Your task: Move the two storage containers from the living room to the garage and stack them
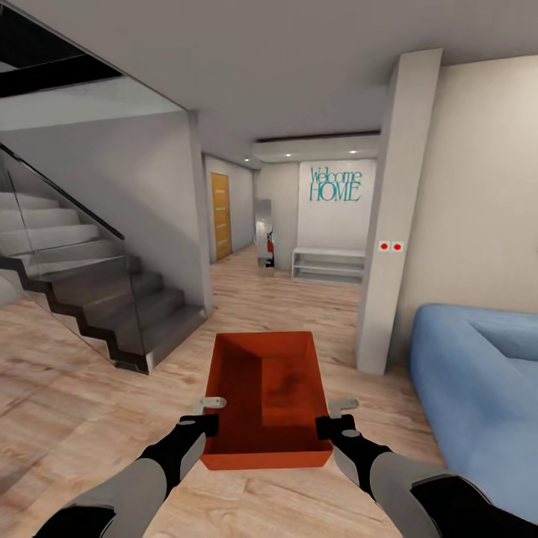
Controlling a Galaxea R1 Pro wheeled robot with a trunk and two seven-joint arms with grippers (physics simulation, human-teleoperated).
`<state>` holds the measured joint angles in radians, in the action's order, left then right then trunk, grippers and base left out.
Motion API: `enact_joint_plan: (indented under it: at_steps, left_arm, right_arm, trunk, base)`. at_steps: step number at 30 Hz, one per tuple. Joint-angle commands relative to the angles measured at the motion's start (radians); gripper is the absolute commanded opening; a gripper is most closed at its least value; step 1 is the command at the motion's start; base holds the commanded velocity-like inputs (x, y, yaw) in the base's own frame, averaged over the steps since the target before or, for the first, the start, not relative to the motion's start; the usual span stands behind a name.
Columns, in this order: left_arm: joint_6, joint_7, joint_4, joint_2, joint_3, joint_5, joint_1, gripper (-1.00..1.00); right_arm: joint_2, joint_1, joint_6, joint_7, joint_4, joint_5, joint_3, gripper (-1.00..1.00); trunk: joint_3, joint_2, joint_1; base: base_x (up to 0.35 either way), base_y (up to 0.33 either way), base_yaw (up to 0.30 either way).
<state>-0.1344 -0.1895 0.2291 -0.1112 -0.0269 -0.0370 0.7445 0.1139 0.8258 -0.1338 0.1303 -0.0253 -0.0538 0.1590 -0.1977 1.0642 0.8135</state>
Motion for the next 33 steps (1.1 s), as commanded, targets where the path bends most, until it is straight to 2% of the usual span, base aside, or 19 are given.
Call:
enact_joint_plan:
  at_steps: [1, 33]
  left_arm:
    - [-0.007, -0.01, 0.005, -0.004, 0.033, -0.053, 0.001, -1.0]
    - [-0.007, -0.01, 0.004, -0.004, 0.033, -0.055, 0.001, -1.0]
  right_arm:
    - [0.006, 0.001, -0.004, 0.005, -0.002, -0.003, -0.023, -1.0]
    - [0.005, 0.001, -0.004, 0.003, -0.002, -0.002, -0.023, -1.0]
  trunk:
    - [-0.001, 0.001, 0.001]
    - [-0.001, 0.001, 0.001]
  base:
    - [0.324, 0.0, 0.0]
    - [0.324, 0.0, 0.0]
